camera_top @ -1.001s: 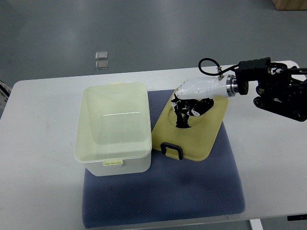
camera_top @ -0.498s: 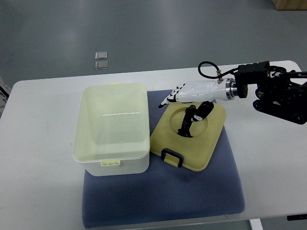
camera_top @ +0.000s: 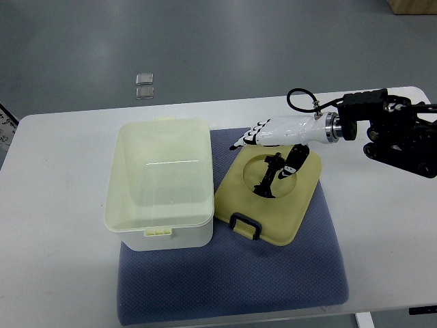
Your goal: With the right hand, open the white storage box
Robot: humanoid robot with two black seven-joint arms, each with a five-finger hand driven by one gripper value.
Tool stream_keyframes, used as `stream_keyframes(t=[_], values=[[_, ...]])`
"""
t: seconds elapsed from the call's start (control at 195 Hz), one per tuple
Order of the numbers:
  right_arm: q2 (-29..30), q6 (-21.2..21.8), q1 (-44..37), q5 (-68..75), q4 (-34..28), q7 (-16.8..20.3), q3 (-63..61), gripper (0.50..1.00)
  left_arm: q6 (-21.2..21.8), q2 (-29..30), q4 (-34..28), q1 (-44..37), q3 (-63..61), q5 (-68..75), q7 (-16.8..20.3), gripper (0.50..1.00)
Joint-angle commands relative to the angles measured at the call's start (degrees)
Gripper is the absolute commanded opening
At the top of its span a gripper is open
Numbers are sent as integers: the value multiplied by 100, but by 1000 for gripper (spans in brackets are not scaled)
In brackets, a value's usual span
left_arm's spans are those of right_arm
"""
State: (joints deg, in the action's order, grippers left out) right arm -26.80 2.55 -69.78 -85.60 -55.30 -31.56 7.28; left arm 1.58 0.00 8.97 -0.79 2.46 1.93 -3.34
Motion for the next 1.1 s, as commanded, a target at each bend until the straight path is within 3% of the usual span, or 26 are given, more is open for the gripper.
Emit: stream_keyframes(t=[0.0, 0.339, 0.528, 0.744, 0.954, 1.093], values=[[-159, 0, -1, 17, 28, -26, 36, 932, 0, 0, 0, 0, 0, 0, 0, 1000], [-1020, -18, -1, 167, 28, -105, -43, 932, 0, 0, 0, 0, 0, 0, 0, 1000], [-1056, -18, 43, 1793, 81, -281, -509, 932, 0, 0, 0, 0, 0, 0, 0, 1000], [-573, 35, 957, 4762, 713, -263, -1765, 932, 0, 0, 0, 0, 0, 0, 0, 1000], [140, 439, 1740, 6275, 1531, -166, -2715, 932, 0, 0, 0, 0, 0, 0, 0, 1000], [447, 492, 2074, 7031, 1856, 352, -2952, 932, 0, 0, 0, 0, 0, 0, 0, 1000]])
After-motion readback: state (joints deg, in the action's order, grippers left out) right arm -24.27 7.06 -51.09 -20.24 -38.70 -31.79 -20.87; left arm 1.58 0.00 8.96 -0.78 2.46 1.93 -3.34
